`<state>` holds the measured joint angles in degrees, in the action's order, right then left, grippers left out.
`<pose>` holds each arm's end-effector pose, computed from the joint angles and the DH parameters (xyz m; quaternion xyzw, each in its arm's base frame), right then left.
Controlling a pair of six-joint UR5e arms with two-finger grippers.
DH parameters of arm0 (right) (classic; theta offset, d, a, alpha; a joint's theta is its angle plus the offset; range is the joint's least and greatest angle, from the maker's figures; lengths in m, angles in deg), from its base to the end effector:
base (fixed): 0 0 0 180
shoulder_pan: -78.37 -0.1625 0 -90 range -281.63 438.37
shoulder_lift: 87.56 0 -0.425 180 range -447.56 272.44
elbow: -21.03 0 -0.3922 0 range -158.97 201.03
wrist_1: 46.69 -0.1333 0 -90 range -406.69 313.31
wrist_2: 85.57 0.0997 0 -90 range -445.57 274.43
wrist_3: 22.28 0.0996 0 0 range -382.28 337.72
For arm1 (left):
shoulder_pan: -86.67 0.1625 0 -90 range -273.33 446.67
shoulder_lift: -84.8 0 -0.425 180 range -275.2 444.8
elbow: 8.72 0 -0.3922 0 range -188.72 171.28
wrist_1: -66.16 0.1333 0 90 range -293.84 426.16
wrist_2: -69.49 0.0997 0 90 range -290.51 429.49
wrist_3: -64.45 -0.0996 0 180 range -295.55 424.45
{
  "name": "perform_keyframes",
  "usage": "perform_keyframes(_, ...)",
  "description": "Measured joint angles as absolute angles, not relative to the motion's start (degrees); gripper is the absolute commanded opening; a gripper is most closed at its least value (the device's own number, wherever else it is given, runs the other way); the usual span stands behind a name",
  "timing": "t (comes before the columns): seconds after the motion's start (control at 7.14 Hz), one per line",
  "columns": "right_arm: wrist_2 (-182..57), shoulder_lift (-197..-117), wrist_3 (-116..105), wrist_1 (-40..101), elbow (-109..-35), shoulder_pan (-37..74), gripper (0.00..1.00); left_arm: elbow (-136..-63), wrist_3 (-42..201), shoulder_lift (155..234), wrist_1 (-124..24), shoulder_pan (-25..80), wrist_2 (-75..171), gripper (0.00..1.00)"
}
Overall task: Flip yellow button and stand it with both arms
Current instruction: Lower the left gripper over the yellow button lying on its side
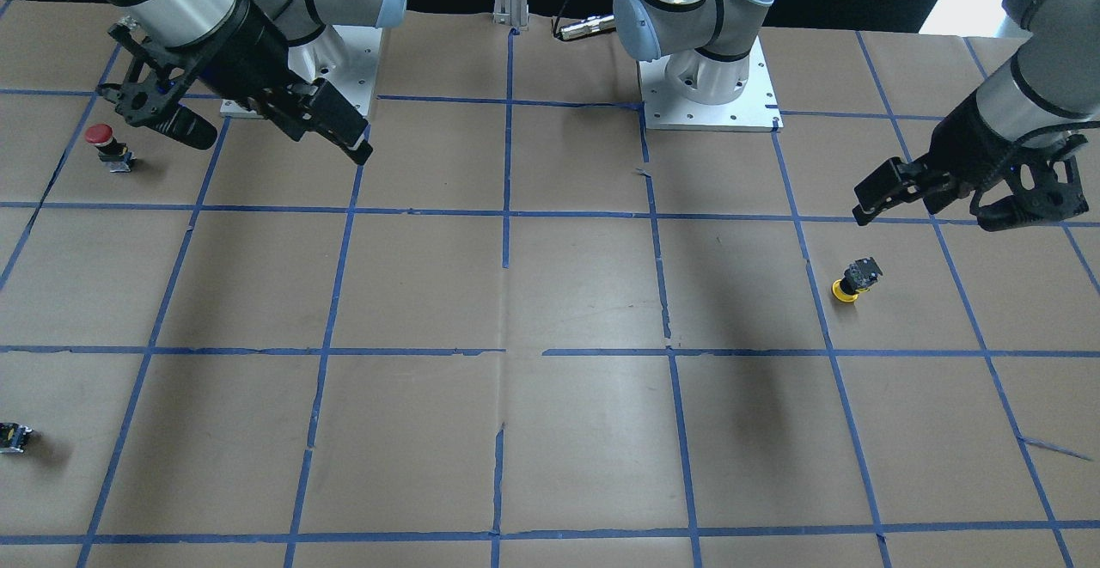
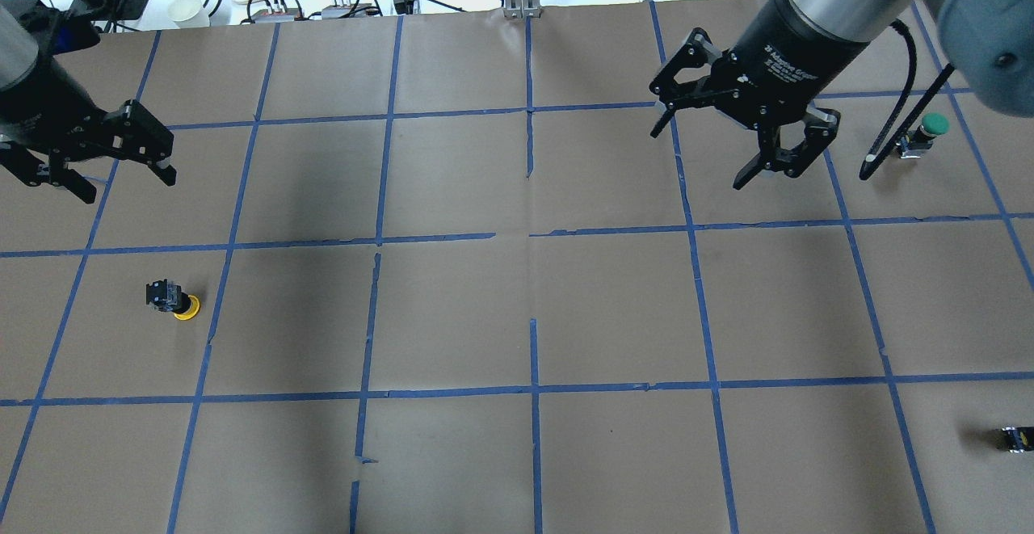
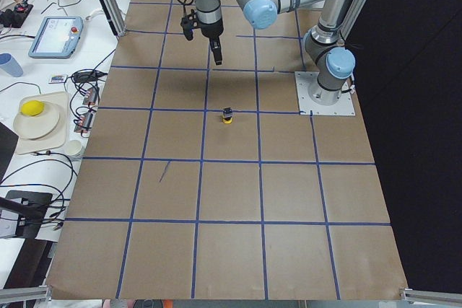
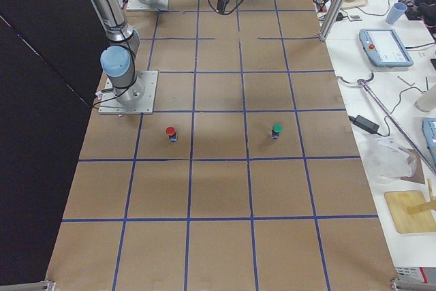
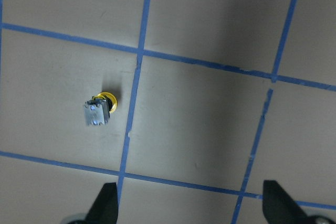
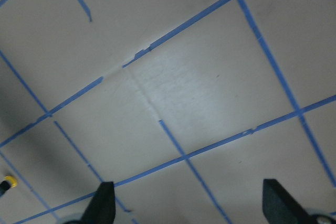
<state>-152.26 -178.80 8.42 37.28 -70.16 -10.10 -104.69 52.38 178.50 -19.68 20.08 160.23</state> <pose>0.1600 -0.4771 0.4864 0.2816 0.9367 0.1002 0.1824 0.0790 -0.5147 0.4120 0.0984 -0.9940 -0.0477 0.0085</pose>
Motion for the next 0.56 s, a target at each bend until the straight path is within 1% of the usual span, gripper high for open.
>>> perform_keyframes(0.28,-139.69,-178.31,15.83,31.97,-70.19,-9.87,1.00,-110.07,50.11,182.61,-10.95,23.93,160.89,0.96)
perform_keyframes(0.56,-129.15,-178.14,19.12,22.65,-70.44,-9.36,1.00,-114.50,48.29,184.61,-4.58,25.75,165.70,0.96)
